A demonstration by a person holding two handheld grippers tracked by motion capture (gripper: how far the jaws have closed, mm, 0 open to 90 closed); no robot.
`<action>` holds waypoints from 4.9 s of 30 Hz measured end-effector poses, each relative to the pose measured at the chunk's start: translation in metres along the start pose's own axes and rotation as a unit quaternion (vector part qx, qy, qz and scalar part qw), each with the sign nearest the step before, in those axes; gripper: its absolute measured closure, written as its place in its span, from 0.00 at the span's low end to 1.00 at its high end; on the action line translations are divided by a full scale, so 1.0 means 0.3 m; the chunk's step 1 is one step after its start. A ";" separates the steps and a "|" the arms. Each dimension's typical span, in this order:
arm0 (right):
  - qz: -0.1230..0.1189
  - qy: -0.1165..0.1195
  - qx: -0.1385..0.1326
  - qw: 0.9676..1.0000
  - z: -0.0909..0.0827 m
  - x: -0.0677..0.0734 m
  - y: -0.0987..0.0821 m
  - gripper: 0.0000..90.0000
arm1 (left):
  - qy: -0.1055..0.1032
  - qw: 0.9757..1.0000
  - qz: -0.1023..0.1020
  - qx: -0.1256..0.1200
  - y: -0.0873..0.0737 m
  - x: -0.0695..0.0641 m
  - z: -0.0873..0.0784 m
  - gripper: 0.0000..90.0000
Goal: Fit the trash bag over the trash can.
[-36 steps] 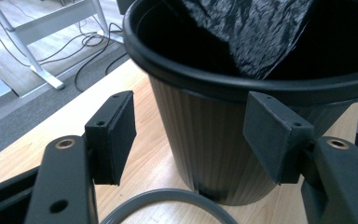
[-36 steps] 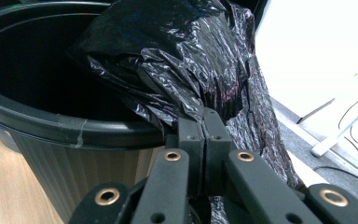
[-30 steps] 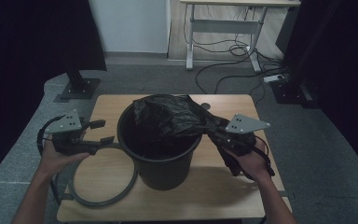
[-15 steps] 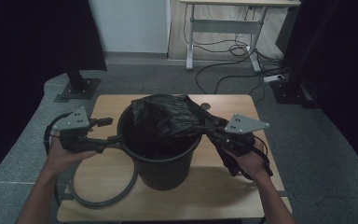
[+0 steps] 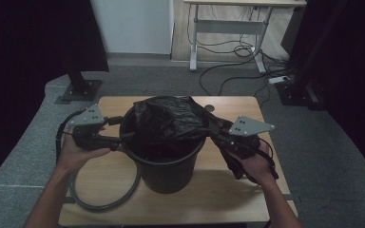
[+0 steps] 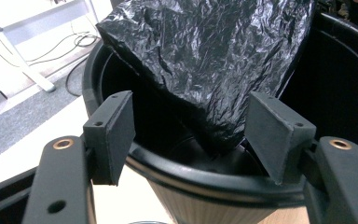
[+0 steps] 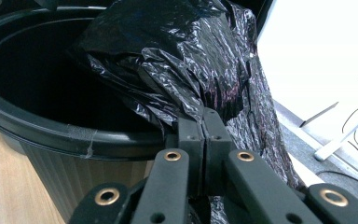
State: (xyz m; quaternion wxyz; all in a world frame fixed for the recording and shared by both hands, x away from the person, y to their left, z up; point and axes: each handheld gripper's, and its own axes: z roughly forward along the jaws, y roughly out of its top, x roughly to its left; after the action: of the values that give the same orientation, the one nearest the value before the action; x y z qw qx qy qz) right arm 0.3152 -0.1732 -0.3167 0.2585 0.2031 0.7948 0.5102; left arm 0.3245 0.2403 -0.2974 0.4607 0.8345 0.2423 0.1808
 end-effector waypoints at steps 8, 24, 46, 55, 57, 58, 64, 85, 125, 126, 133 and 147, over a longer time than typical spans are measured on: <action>0.000 0.002 -0.001 1.000 0.000 0.001 0.007 0.98 | -0.009 1.000 0.002 0.000 0.022 -0.018 0.022 0.36; 0.005 0.019 0.007 1.000 0.028 0.011 0.015 0.90 | -0.021 1.000 0.010 -0.008 0.052 -0.045 0.054 0.34; 0.027 0.042 -0.001 0.999 0.022 0.006 0.050 0.98 | -0.041 0.999 0.028 -0.004 0.080 -0.078 0.103 0.29; 0.057 0.063 -0.010 0.996 0.032 -0.008 0.066 0.99 | -0.038 0.998 0.044 0.010 0.099 -0.111 0.136 0.21; 0.060 0.064 -0.011 0.996 0.034 -0.011 0.067 0.99 | -0.039 0.998 0.045 0.011 0.100 -0.113 0.138 0.21; 0.066 0.064 -0.012 0.996 0.036 -0.018 0.068 0.99 | -0.039 0.998 0.045 0.011 0.101 -0.114 0.141 0.20; 0.073 0.062 -0.010 0.995 0.042 -0.029 0.077 0.99 | -0.041 0.998 0.043 0.008 0.103 -0.118 0.146 0.19; 0.083 0.087 -0.015 0.993 0.072 -0.019 0.132 0.99 | 0.006 0.999 0.043 0.019 0.108 -0.150 0.189 0.29; 0.089 0.063 -0.035 0.993 0.005 0.003 0.039 0.38 | -0.016 1.000 -0.010 0.009 0.098 -0.124 0.173 1.00; 0.093 0.060 -0.035 0.993 -0.007 0.002 0.028 0.36 | -0.016 1.000 -0.010 0.009 0.098 -0.124 0.173 1.00; 0.099 0.039 -0.023 0.994 -0.075 0.010 -0.044 0.26 | -0.016 1.000 -0.015 0.010 0.090 -0.122 0.175 1.00; 0.105 0.009 0.022 0.994 -0.124 0.072 -0.197 0.19 | -0.017 1.000 -0.022 0.010 0.087 -0.117 0.173 1.00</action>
State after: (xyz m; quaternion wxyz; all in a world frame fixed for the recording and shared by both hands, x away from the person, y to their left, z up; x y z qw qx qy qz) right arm 0.2717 -0.2104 -0.3624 0.1919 0.2865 0.7824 0.5185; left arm 0.3294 0.1729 -0.3042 0.4602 0.8365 0.2546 0.1536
